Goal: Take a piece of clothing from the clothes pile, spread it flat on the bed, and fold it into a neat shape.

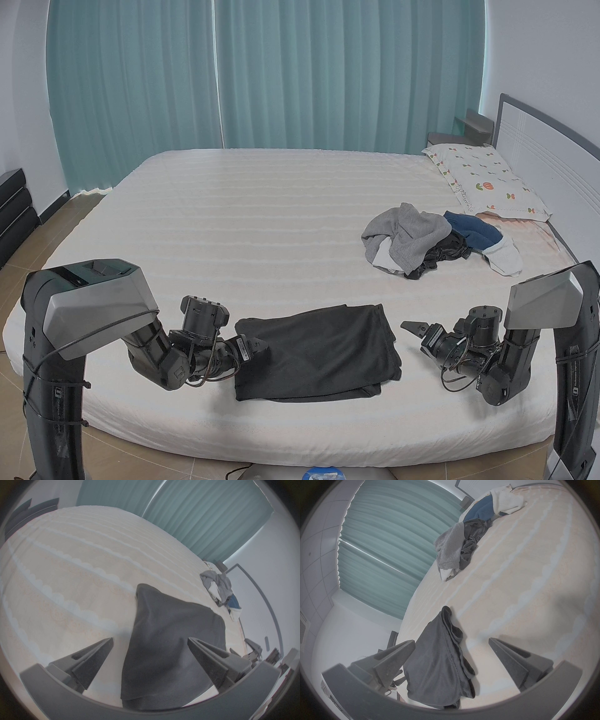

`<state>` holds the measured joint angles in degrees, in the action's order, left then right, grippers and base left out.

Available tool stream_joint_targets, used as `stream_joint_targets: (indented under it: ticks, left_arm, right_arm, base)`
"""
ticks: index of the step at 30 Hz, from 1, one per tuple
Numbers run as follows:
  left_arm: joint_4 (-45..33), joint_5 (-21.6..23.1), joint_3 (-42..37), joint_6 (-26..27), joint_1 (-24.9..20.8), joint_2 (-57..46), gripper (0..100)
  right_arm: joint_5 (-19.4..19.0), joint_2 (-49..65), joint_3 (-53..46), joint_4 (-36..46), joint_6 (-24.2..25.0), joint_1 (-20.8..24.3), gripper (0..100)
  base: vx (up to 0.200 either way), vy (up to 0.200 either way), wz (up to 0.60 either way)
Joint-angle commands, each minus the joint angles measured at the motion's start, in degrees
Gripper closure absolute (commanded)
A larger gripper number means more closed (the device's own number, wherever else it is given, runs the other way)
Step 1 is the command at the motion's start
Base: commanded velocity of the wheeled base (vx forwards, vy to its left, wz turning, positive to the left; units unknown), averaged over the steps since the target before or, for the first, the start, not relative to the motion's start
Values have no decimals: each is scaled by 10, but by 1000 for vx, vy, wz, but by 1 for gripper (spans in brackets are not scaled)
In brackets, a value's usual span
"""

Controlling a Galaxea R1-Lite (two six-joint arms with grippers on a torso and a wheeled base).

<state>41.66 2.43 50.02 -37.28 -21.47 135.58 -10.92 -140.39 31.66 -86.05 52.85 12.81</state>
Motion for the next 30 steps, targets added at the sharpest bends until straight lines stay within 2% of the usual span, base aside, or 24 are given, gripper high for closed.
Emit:
stream_joint_targets:
  ticks: [1, 7, 8, 18, 30]
  left_arm:
    - [0, -17, 3, 6, -5, 16, 0]
    - [2, -17, 6, 5, -6, 17, 0]
    - [5, -17, 7, 3, -6, 17, 100]
    - [19, -17, -3, -19, -4, 5, 100]
    - [12, -17, 4, -15, 0, 3, 100]
  right_arm:
    - [-1, -23, -19, -34, -1, 1, 0]
    - [-2, -23, -22, -35, -2, 1, 0]
    - [-2, -23, -22, -35, -2, 1, 0]
    - [-2, -23, -23, -35, -3, 1, 0]
    - [-3, -23, -25, -35, -3, 1, 0]
  base:
    - [0, 0, 0]
    - [0, 0, 0]
    - [0, 0, 0]
    - [0, 0, 0]
    - [0, 0, 0]
